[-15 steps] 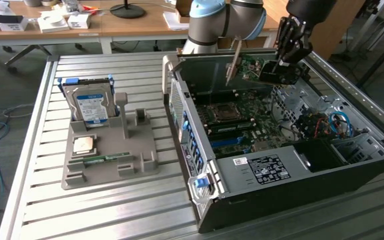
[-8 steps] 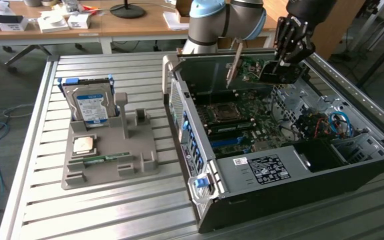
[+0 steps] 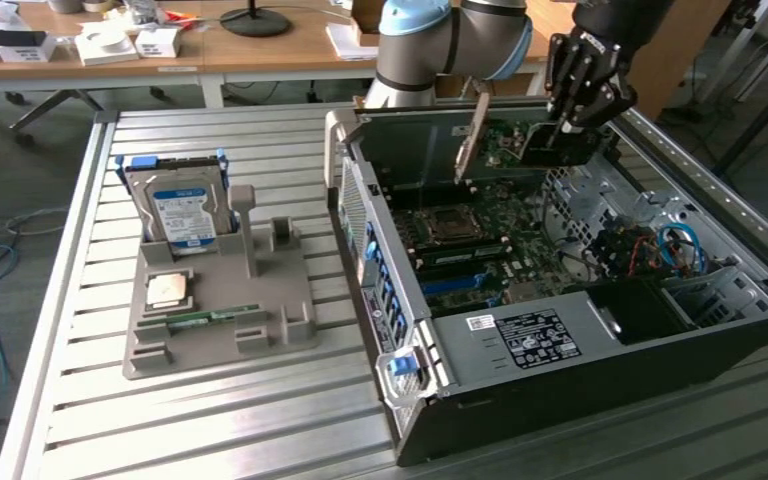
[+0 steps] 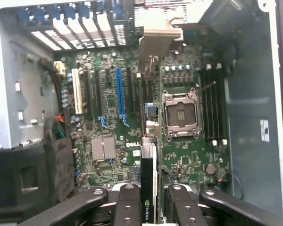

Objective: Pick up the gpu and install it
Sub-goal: 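Insert the gpu into the slot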

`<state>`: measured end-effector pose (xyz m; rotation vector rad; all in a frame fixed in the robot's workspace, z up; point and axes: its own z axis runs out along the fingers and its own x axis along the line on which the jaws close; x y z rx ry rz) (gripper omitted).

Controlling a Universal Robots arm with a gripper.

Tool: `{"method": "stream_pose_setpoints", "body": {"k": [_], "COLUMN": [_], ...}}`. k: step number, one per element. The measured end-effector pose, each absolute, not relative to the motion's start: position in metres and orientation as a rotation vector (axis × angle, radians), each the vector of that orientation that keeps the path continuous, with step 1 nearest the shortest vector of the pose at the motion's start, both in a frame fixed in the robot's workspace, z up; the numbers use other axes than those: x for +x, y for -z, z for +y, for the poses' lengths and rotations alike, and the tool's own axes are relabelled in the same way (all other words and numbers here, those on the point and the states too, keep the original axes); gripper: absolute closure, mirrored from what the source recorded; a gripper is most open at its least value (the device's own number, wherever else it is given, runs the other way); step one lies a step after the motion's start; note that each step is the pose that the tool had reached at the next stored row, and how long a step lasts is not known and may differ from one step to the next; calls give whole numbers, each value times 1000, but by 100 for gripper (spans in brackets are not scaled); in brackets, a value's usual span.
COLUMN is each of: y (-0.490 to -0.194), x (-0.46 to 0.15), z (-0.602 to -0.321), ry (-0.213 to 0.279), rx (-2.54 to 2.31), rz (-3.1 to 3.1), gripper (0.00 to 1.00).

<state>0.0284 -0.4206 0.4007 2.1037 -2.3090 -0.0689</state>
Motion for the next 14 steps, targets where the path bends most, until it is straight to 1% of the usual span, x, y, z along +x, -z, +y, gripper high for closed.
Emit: {"method": "stream_pose_setpoints", "body": {"k": [14], "y": [-399], "x": [27], "z": [-421], "ry": [67], "rx": [2169], "rz": [-2245], "gripper": [73]}}
